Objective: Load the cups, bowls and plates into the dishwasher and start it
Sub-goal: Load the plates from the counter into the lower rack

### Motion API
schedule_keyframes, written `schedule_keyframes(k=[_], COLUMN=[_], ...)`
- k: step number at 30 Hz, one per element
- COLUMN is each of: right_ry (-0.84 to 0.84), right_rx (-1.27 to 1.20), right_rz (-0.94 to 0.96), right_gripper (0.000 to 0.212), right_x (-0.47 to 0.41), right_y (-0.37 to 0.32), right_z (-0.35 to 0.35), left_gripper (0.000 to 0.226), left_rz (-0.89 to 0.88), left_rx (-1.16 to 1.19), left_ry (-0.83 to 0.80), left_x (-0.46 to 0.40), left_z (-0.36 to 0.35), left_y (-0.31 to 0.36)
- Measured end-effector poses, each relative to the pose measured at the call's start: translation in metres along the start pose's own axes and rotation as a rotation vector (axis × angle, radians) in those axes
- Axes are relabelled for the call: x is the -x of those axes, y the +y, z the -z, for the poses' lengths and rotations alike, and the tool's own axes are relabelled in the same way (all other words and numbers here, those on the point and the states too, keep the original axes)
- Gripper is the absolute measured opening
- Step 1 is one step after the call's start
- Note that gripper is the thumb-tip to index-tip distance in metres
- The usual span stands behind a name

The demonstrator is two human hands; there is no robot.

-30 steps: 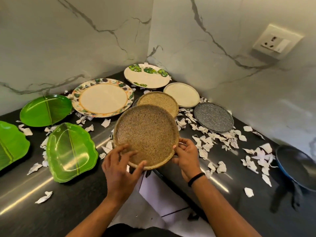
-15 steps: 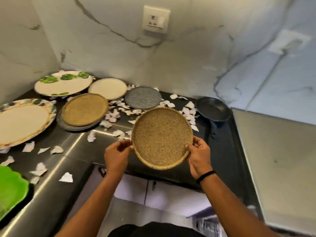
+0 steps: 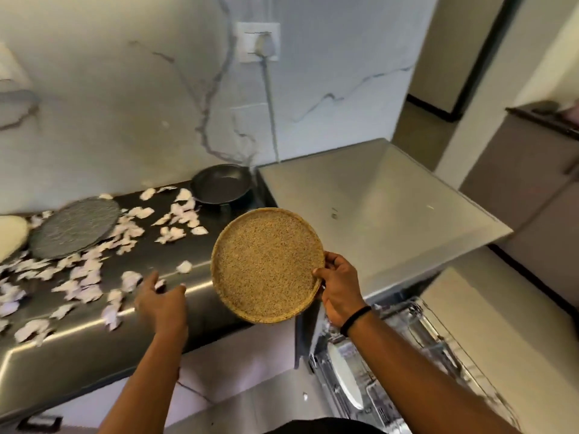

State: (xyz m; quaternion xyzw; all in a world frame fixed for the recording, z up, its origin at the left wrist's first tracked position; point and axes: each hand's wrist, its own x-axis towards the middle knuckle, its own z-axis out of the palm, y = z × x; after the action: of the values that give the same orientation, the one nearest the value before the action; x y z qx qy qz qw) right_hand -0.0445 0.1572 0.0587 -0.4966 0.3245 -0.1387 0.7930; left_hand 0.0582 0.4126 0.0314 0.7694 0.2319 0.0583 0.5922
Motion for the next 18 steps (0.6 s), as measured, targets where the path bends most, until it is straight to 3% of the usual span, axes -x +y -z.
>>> schedule_keyframes(k=[2,5,11,16,18], right_ry=[0.054,0.161,0.424,0.715,0.765], right_rx=[-0.045,-0.151,-0.458,-0.562,-0.566], right_rz=[-0.001,-0.025,0.017,0.056,0.07], right_gripper=[0.037,0.036,0.04,0.038,0.042], right_x=[-0.003,-0.007,0.006,0.028,0.034], right_y=[-0.008,-0.012,-0.008,-0.01,-0.006], right_z=[0.036,0.086,0.185,0.263,0.29], left_gripper=[0.047,0.018,0.078,0.092,0.081], left_rz=[-0.117,-0.051,0.216,0.576,0.71], left_rx=[-0.064,0.06,-0.046,-0.07,-0.094], left_ry=[-0.045,-0.379,-1.012,-1.295,-1.369], left_x=[0.034,0.087,0.175,0.218,0.237], left_z=[-0.029,-0.075,-0.155,-0.225,-0.252], left_y=[0.008,0.012,0.013,0.001,-0.003])
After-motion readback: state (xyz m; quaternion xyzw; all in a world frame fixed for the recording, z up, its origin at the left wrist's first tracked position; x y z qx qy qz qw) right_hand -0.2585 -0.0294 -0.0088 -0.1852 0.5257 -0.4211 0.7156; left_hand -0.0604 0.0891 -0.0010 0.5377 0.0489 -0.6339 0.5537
